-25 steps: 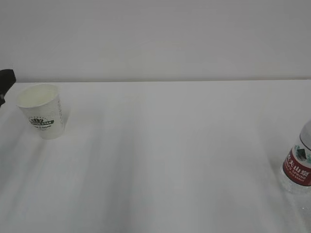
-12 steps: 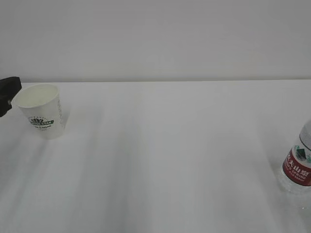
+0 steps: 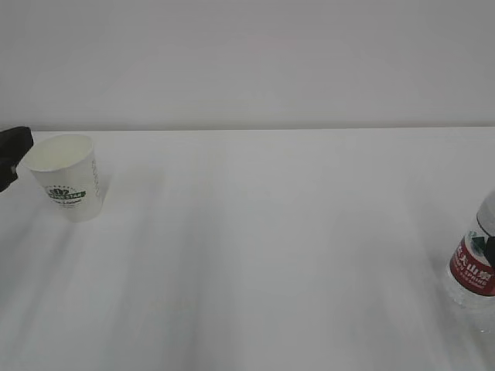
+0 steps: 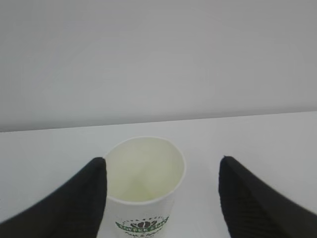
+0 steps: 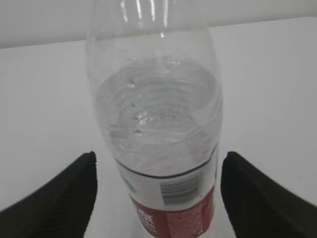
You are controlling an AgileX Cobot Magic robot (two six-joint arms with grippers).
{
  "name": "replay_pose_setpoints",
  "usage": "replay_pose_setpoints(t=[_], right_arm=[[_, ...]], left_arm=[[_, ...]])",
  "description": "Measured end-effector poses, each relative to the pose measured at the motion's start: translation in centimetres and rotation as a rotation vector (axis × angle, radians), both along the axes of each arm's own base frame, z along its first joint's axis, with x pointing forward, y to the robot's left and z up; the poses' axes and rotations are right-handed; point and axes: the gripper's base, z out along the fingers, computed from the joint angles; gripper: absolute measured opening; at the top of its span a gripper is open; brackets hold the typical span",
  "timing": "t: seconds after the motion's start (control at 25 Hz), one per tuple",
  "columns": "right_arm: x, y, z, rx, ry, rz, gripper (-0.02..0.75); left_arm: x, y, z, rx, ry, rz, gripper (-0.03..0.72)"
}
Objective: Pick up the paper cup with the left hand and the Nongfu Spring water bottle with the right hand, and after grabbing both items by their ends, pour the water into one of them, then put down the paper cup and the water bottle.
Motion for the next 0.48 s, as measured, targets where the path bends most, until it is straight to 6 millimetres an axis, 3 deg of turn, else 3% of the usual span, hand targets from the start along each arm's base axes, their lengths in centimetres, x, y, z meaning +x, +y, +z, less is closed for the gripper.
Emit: replay_pose_setpoints(t=[0.48], right_arm=[[1.5, 0.1, -1.9, -0.001, -0.012, 0.007, 0.587]], left_arm=[[0.0, 0.0, 0.0, 0.003, 0.000, -0.003, 0.514]])
